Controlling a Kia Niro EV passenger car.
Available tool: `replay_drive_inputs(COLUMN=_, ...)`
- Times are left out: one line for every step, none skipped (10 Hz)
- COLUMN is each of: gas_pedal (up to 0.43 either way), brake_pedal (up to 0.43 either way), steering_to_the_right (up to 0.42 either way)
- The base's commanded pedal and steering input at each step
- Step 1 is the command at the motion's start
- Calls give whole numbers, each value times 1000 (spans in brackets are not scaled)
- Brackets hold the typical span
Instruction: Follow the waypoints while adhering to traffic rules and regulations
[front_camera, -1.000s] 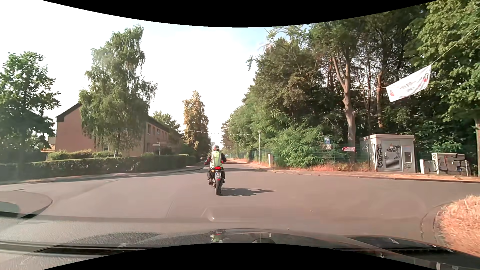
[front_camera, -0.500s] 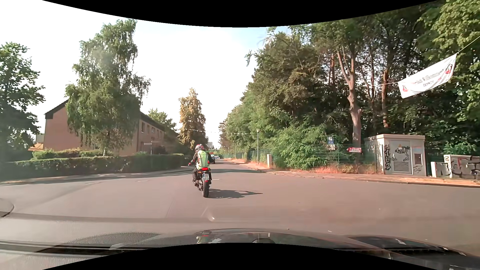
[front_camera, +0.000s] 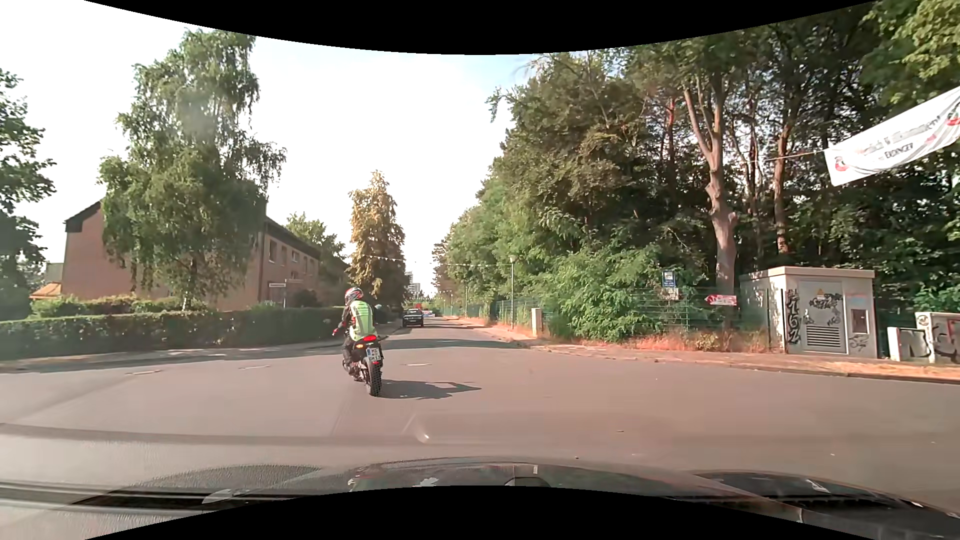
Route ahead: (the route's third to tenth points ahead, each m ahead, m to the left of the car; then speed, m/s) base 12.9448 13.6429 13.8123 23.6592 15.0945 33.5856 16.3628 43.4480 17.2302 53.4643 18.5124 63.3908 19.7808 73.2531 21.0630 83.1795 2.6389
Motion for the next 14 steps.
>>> replay_drive_inputs(gas_pedal=79, brake_pedal=0, steering_to_the_right=31)
replay_drive_inputs(gas_pedal=79, brake_pedal=0, steering_to_the_right=31)
replay_drive_inputs(gas_pedal=79, brake_pedal=0, steering_to_the_right=31)
replay_drive_inputs(gas_pedal=79, brake_pedal=0, steering_to_the_right=31)
replay_drive_inputs(gas_pedal=87, brake_pedal=0, steering_to_the_right=31)
replay_drive_inputs(gas_pedal=87, brake_pedal=0, steering_to_the_right=31)
replay_drive_inputs(gas_pedal=98, brake_pedal=0, steering_to_the_right=29)
replay_drive_inputs(gas_pedal=98, brake_pedal=0, steering_to_the_right=21)
replay_drive_inputs(gas_pedal=110, brake_pedal=0, steering_to_the_right=11)
replay_drive_inputs(gas_pedal=110, brake_pedal=0, steering_to_the_right=-1)
replay_drive_inputs(gas_pedal=110, brake_pedal=0, steering_to_the_right=-17)
replay_drive_inputs(gas_pedal=118, brake_pedal=0, steering_to_the_right=-31)
replay_drive_inputs(gas_pedal=118, brake_pedal=0, steering_to_the_right=-56)
replay_drive_inputs(gas_pedal=130, brake_pedal=0, steering_to_the_right=-93)
